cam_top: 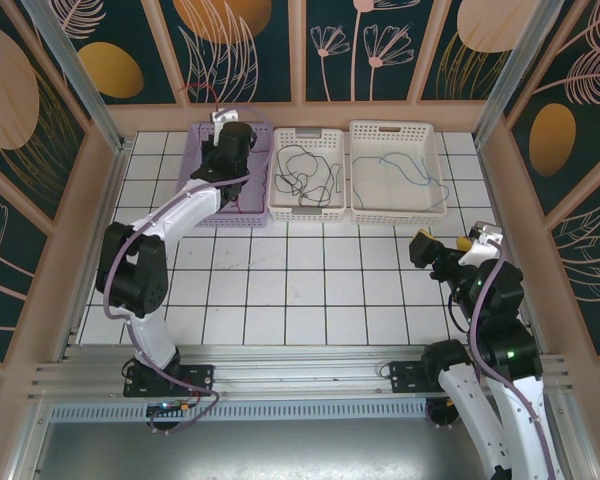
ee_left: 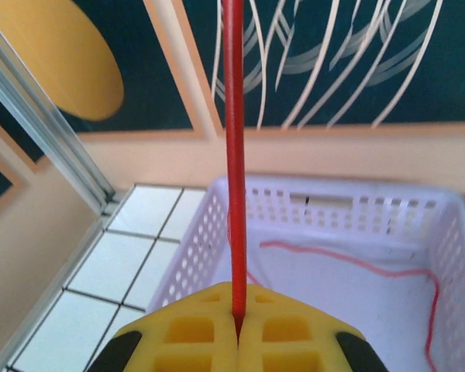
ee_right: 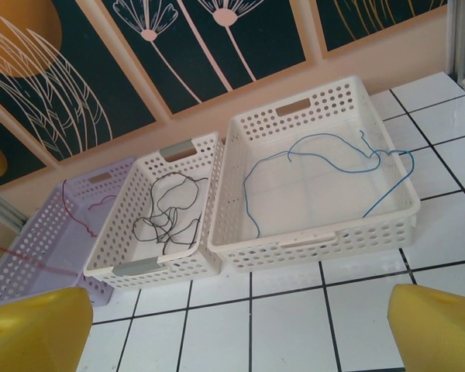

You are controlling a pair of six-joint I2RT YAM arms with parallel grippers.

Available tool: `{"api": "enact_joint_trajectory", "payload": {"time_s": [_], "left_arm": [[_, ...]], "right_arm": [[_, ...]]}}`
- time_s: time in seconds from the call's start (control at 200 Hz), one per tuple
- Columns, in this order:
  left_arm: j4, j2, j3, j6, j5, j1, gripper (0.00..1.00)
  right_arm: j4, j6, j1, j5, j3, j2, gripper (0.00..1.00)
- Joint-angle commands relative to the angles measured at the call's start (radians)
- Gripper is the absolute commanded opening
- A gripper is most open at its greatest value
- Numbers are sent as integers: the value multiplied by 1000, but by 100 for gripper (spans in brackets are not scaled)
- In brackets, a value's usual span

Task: Untangle the cables

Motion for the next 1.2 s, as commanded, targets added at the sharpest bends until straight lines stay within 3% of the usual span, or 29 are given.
{"api": "enact_joint_trajectory", "payload": {"time_s": [0.0,0.415,0.861,1.196], "left_arm": [[45,16,-37,-62,-8,6,0],[51,27,-218,-224,141,6,0],[-85,157,-100,-239,261,57,0],[-166,219,-32,-223,423,104,0]], "right_arm": [[42,9,8,0,-11,-18,98],[47,5,8,0,-17,-18,98],[51,4,8,-1,-21,-18,98],[53,2,9,-3,-23,-18,98]]}}
